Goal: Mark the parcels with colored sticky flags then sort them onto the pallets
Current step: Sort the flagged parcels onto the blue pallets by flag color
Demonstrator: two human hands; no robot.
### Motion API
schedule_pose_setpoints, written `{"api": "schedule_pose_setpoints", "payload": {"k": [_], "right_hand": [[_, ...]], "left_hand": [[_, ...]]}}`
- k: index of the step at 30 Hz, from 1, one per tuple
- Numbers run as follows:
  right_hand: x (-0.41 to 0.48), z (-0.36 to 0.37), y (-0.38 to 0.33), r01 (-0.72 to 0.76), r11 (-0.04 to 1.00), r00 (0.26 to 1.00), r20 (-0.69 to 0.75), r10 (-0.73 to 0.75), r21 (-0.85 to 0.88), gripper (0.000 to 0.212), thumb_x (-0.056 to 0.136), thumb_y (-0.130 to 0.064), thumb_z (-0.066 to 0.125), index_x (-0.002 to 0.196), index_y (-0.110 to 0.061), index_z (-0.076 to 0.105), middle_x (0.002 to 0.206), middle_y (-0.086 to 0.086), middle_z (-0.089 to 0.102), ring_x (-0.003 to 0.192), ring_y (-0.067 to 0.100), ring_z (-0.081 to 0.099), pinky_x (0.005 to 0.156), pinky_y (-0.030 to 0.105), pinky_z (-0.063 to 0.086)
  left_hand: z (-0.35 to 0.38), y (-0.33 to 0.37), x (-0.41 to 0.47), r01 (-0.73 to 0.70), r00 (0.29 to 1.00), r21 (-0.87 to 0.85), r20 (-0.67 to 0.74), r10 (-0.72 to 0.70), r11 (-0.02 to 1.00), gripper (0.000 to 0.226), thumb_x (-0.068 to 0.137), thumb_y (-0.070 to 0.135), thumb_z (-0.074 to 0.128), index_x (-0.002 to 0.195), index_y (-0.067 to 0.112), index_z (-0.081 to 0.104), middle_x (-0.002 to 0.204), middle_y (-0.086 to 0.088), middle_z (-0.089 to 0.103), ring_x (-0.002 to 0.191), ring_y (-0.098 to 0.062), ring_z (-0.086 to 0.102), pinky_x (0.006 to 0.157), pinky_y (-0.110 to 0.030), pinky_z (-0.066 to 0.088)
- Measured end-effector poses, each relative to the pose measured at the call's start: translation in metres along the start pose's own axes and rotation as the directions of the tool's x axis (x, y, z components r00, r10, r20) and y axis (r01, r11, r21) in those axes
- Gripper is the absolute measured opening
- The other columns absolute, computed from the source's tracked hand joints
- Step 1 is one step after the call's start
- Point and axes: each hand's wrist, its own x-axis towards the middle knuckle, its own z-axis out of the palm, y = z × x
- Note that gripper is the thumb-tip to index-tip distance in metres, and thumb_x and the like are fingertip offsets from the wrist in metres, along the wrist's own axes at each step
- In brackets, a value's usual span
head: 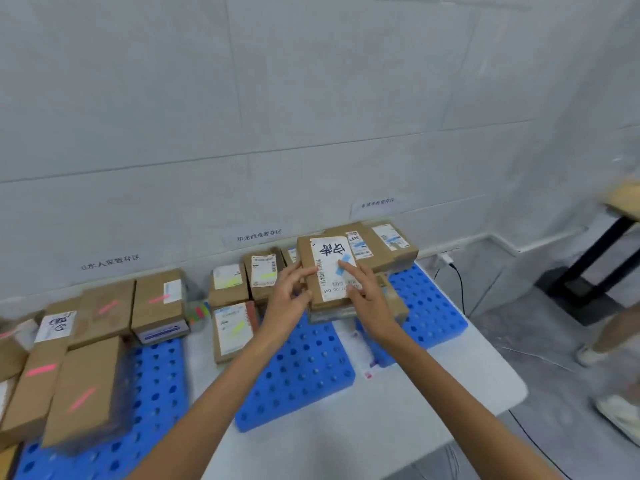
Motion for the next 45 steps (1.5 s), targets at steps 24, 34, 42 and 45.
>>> {"api": "schedule_pose_setpoints", "payload": {"k": [24,34,42,45], "right_hand": [[0.086,-0.235,0.210,-0.489,0.862,0.866,0.047,0.498,-0.134,0.048,0.090,0.008,0.032,0.114,-0.022,0.060,0.129,0.009,0.050,0.109,0.025,0.055,0.071,0.025,0.052],[0.109,-0.197,0.286,-0.304,0.798,0.786,0.337,0.518,-0.520,0.067,0.093,-0.005,0.042,0.145,-0.040,0.018,0.156,0.002,-0.001,0.135,0.023,0.023,0.104,0.039,0.040],[0.127,-0.183,0.281,-0.197,0.733,0.802,0.323,0.503,-0.651,0.071,0.097,-0.003,0.042,0.149,-0.032,0.002,0.157,0.007,-0.011,0.138,0.023,0.025,0.100,0.028,0.040],[0.130,-0.185,0.276,-0.128,0.703,0.816,0.329,0.476,-0.700,0.075,0.096,-0.007,0.044,0.146,-0.037,-0.003,0.157,0.008,-0.010,0.137,0.024,0.026,0.104,0.033,0.041]], "left_hand": [[0.278,-0.036,0.108,0.188,0.931,0.336,0.237,-0.276,0.923,0.032,0.091,0.004,0.049,0.120,0.017,0.055,0.131,0.001,0.054,0.117,-0.019,0.054,0.077,-0.011,0.045],[0.249,-0.133,0.135,0.121,0.900,0.857,0.118,-0.419,0.501,0.091,0.093,0.050,0.044,0.145,0.016,-0.022,0.148,-0.009,-0.036,0.133,-0.031,-0.036,0.115,-0.053,-0.002],[0.250,-0.148,0.135,0.100,0.915,0.857,0.120,-0.384,0.505,0.094,0.090,0.055,0.041,0.144,0.016,-0.025,0.149,-0.010,-0.035,0.136,-0.033,-0.034,0.117,-0.043,-0.001],[0.248,-0.142,0.135,0.089,0.912,0.874,0.121,-0.391,0.479,0.093,0.090,0.055,0.042,0.146,0.016,-0.020,0.152,-0.010,-0.031,0.137,-0.033,-0.031,0.118,-0.046,0.003]]}}
